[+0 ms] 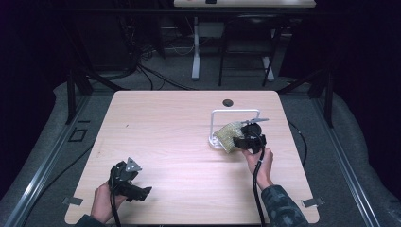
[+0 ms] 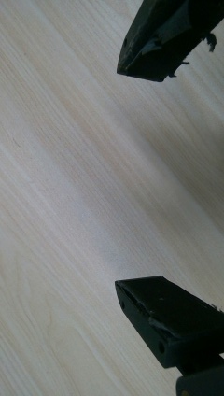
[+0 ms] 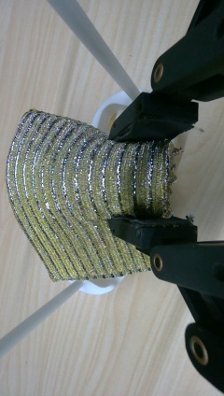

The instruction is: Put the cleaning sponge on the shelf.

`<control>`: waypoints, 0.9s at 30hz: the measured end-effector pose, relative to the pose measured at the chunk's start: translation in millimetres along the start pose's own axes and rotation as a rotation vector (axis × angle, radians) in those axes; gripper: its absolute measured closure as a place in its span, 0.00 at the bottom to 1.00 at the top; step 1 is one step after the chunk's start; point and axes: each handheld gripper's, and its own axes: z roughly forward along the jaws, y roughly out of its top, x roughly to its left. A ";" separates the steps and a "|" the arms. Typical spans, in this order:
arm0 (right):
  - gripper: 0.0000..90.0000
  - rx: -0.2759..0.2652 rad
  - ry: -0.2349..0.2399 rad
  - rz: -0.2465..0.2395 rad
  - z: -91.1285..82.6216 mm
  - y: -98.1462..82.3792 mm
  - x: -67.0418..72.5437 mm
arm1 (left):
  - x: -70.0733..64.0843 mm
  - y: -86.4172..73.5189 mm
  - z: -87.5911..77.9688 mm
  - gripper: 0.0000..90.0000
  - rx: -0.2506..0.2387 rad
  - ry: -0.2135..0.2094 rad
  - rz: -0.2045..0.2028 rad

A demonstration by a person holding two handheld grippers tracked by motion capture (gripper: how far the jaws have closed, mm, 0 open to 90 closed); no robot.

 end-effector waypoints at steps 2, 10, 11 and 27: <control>0.60 -0.010 -0.012 -0.004 2.3 2.3 3.3 | 0.3 0.0 -0.2 0.00 -0.002 -0.001 0.001; 0.59 -0.016 -0.037 -0.008 9.3 5.1 9.2 | 1.2 -0.3 -0.8 0.00 -0.004 -0.001 -0.002; 0.59 -0.018 -0.036 -0.007 10.9 5.2 9.3 | 0.9 -0.4 -0.8 0.00 -0.003 0.000 0.001; 0.57 -0.003 -0.079 0.003 29.3 6.9 16.1 | 1.6 -0.6 -1.1 0.00 -0.006 0.002 -0.005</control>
